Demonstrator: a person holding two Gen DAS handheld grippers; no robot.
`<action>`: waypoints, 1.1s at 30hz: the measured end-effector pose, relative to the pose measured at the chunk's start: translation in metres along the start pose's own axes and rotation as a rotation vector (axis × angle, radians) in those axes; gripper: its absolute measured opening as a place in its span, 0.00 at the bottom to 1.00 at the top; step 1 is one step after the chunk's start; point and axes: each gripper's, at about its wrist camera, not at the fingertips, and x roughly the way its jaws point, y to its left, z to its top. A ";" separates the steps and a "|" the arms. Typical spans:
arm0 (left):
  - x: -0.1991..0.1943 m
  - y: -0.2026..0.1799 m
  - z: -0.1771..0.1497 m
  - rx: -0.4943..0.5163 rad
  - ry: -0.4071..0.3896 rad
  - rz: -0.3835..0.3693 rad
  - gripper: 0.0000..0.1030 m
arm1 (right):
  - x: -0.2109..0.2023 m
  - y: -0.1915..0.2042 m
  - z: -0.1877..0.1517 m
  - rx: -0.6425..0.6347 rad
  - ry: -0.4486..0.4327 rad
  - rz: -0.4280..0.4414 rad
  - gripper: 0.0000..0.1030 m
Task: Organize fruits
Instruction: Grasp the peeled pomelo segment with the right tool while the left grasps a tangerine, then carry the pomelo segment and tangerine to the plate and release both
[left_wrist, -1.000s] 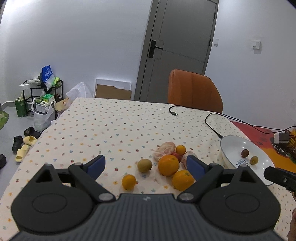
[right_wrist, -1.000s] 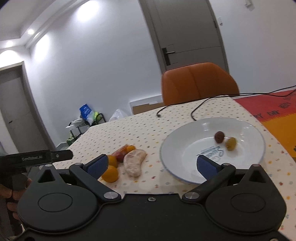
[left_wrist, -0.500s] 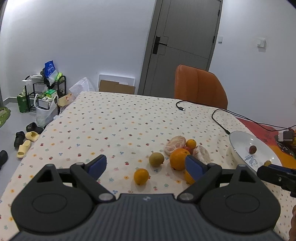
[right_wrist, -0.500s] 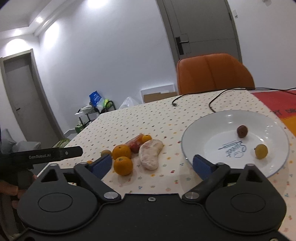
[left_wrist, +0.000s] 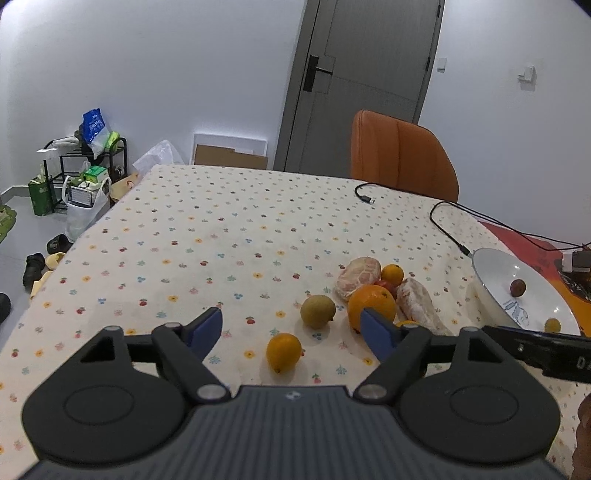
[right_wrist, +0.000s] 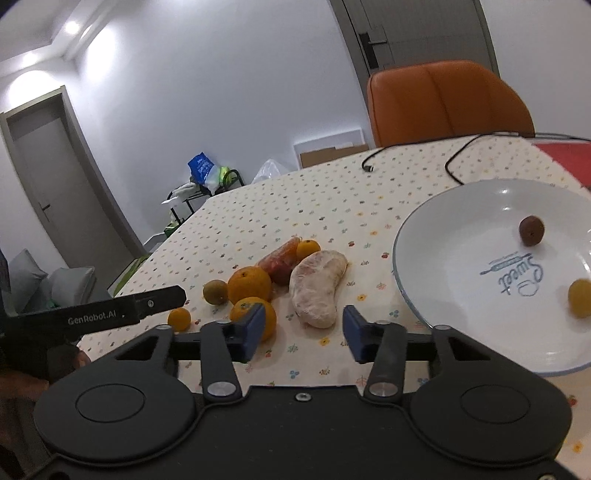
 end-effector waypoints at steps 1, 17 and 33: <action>0.002 0.000 -0.001 -0.002 0.007 -0.002 0.74 | 0.003 -0.001 0.001 0.004 0.004 0.001 0.43; 0.018 0.021 -0.006 -0.068 0.071 0.002 0.20 | 0.050 0.012 0.015 -0.063 0.063 -0.052 0.42; 0.014 0.039 -0.002 -0.118 0.049 0.018 0.20 | 0.087 0.030 0.026 -0.162 0.122 -0.197 0.38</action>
